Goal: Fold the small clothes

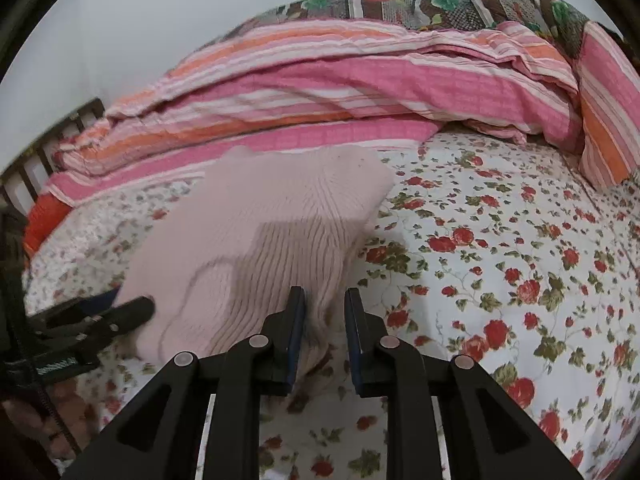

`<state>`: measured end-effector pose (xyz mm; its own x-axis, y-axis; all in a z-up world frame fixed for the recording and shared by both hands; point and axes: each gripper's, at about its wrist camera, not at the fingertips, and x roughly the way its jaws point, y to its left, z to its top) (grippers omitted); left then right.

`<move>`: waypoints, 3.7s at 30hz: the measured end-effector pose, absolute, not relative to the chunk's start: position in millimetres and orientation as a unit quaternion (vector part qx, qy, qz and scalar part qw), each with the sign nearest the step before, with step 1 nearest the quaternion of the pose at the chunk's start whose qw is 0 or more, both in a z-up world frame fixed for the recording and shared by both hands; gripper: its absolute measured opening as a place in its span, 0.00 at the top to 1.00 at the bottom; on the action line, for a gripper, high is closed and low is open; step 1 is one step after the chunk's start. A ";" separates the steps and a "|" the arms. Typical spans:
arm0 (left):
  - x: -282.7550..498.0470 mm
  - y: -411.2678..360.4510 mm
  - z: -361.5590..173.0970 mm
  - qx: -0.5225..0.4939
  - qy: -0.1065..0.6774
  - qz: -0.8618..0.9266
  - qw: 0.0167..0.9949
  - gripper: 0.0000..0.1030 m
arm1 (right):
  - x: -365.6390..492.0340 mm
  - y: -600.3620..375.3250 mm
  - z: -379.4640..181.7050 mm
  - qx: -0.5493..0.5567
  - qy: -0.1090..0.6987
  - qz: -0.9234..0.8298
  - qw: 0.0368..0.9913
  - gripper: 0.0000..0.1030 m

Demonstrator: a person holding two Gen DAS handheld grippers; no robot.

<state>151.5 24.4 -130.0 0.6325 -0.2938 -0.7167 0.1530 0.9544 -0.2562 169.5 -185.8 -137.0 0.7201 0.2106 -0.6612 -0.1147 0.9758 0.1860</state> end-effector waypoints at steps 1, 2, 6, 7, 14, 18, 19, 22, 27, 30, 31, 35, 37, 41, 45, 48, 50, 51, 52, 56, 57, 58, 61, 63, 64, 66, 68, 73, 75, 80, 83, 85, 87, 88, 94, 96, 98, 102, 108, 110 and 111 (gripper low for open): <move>147.6 26.4 -130.3 -0.087 0.409 -0.129 0.899 0.36 | 167.8 -186.9 -137.3 0.074 0.364 0.092 0.924 0.77; 144.6 28.6 -130.5 -0.088 0.408 -0.132 0.899 0.36 | 166.4 -187.9 -137.9 0.082 0.364 0.097 0.922 0.77; 126.3 39.4 -132.5 -0.085 0.406 -0.166 0.894 0.37 | 160.1 -186.1 -139.5 0.097 0.363 0.117 0.919 0.77; 121.8 41.6 -133.8 -0.078 0.406 -0.164 0.896 0.38 | 159.6 -185.3 -139.3 0.098 0.362 0.118 0.920 0.77; 119.0 44.5 -137.4 -0.068 0.403 -0.147 0.901 0.55 | 169.3 -180.0 -144.8 0.110 0.377 0.121 0.912 0.81; 126.6 38.2 -139.3 -0.061 0.405 -0.154 0.899 0.75 | 164.0 -180.6 -143.7 0.105 0.366 0.142 0.914 0.94; 125.3 37.2 -138.9 -0.063 0.403 -0.164 0.898 0.83 | 160.0 -185.7 -140.8 0.113 0.354 0.145 0.917 0.95; 120.4 38.6 -138.6 -0.066 0.399 -0.164 0.900 0.83 | 156.6 -191.8 -139.5 0.113 0.347 0.136 0.921 0.95; 111.0 48.8 -136.2 -0.083 0.395 -0.164 0.900 0.83 | 163.6 -176.4 -157.0 0.062 0.380 0.102 0.917 0.95; 102.0 56.3 -125.7 -0.085 0.378 -0.173 0.906 0.74 | 160.4 -176.4 -144.9 0.054 0.371 0.107 0.921 0.93; 100.7 57.8 -121.4 -0.085 0.370 -0.175 0.908 0.66 | 160.5 -177.1 -141.1 0.054 0.365 0.112 0.923 0.92; 110.7 54.4 -107.4 -0.079 0.353 -0.173 0.916 0.51 | 168.5 -179.6 -127.3 0.056 0.338 0.110 0.933 0.85; 124.4 47.2 -103.9 -0.074 0.357 -0.164 0.917 0.51 | 177.7 -181.9 -122.6 0.070 0.332 0.108 0.934 0.84; 149.9 35.4 -104.0 -0.064 0.369 -0.147 0.916 0.51 | 200.3 -177.1 -123.5 0.059 0.330 0.085 0.938 0.79; 168.7 30.8 -108.8 -0.073 0.383 -0.138 0.911 0.51 | 213.7 -180.3 -141.5 0.056 0.346 0.071 0.934 0.80; 174.6 30.4 -112.3 -0.083 0.386 -0.144 0.907 0.51 | 209.5 -179.9 -147.2 0.042 0.337 0.069 0.938 0.86; 175.7 29.5 -114.7 -0.083 0.387 -0.145 0.907 0.50 | 208.1 -176.3 -148.5 0.025 0.334 0.063 0.940 0.87; 176.2 28.3 -115.8 -0.081 0.387 -0.145 0.907 0.49 | 208.5 -176.6 -149.1 0.025 0.334 0.064 0.940 0.87; 175.9 27.9 -116.8 -0.080 0.387 -0.144 0.907 0.49 | 209.6 -178.3 -150.0 0.031 0.336 0.066 0.939 0.87; 175.3 28.0 -119.2 -0.086 0.387 -0.145 0.907 0.49 | 211.5 -186.0 -152.1 0.056 0.343 0.076 0.935 0.87; 174.5 28.5 -119.6 -0.088 0.386 -0.144 0.907 0.49 | 210.7 -185.0 -151.4 0.053 0.343 0.074 0.935 0.86; 173.9 28.3 -120.0 -0.089 0.387 -0.143 0.907 0.49 | 209.7 -184.1 -150.3 0.051 0.343 0.072 0.935 0.85; 170.9 26.6 -120.7 -0.084 0.387 -0.140 0.907 0.49 | 206.8 -183.8 -147.3 0.055 0.348 0.068 0.933 0.85; 167.6 26.5 -121.6 -0.082 0.388 -0.138 0.907 0.49 | 205.6 -187.1 -147.0 0.069 0.352 0.070 0.931 0.85; 166.4 26.9 -122.2 -0.082 0.389 -0.138 0.907 0.49 | 204.9 -189.1 -146.8 0.077 0.355 0.073 0.929 0.84; 165.0 27.8 -123.7 -0.085 0.390 -0.135 0.907 0.49 | 204.2 -192.5 -144.2 0.091 0.357 0.073 0.927 0.77; 163.7 28.4 -125.4 -0.091 0.392 -0.135 0.905 0.49 | 205.8 -194.7 -141.7 0.107 0.359 0.079 0.924 0.73; 158.9 29.9 -127.3 -0.099 0.396 -0.137 0.903 0.49 | 222.4 -193.1 -141.9 0.142 0.370 0.085 0.914 0.73; 156.7 30.9 -126.5 -0.097 0.395 -0.138 0.903 0.49 | 223.9 -187.2 -141.7 0.132 0.364 0.089 0.918 0.84; 150.1 36.4 -121.0 -0.102 0.379 -0.140 0.909 0.49 | 205.1 -189.6 -126.9 0.109 0.306 0.103 0.940 0.88; 153.1 40.7 -123.1 -0.128 0.384 -0.148 0.902 0.49 | 215.8 -187.3 -145.9 0.087 0.343 0.074 0.932 0.88; 154.5 40.5 -124.4 -0.134 0.389 -0.145 0.900 0.49 | 214.7 -186.4 -151.0 0.081 0.344 0.064 0.933 0.88; 154.7 37.7 -125.8 -0.122 0.392 -0.137 0.902 0.49 | 212.8 -182.0 -144.4 0.067 0.350 0.057 0.933 0.87; 155.0 36.8 -126.1 -0.118 0.392 -0.135 0.902 0.49 | 211.7 -179.6 -142.5 0.058 0.352 0.054 0.933 0.86; 154.9 37.9 -125.5 -0.132 0.388 -0.126 0.904 0.49 | 189.0 -169.5 -126.9 0.022 0.327 0.052 0.943 0.69; 154.9 34.8 -123.6 -0.127 0.380 -0.122 0.908 0.49 | 185.2 -167.2 -129.2 0.020 0.329 0.055 0.942 0.67; 156.5 31.8 -122.5 -0.120 0.377 -0.118 0.911 0.49 | 182.0 -165.8 -135.2 0.015 0.335 0.051 0.941 0.67; 162.0 27.9 -129.6 -0.120 0.391 -0.105 0.906 0.49 | 176.7 -171.2 -147.1 0.030 0.345 0.047 0.937 0.67; 157.0 25.6 -135.5 -0.117 0.397 -0.104 0.904 0.46 | 171.9 -171.9 -152.3 0.027 0.354 0.043 0.934 0.67; 155.4 25.0 -134.9 -0.116 0.398 -0.102 0.904 0.46 | 171.1 -173.0 -152.4 0.032 0.357 0.043 0.933 0.67; 154.3 24.9 -134.1 -0.116 0.400 -0.100 0.904 0.46 | 170.1 -173.5 -151.9 0.034 0.358 0.042 0.932 0.67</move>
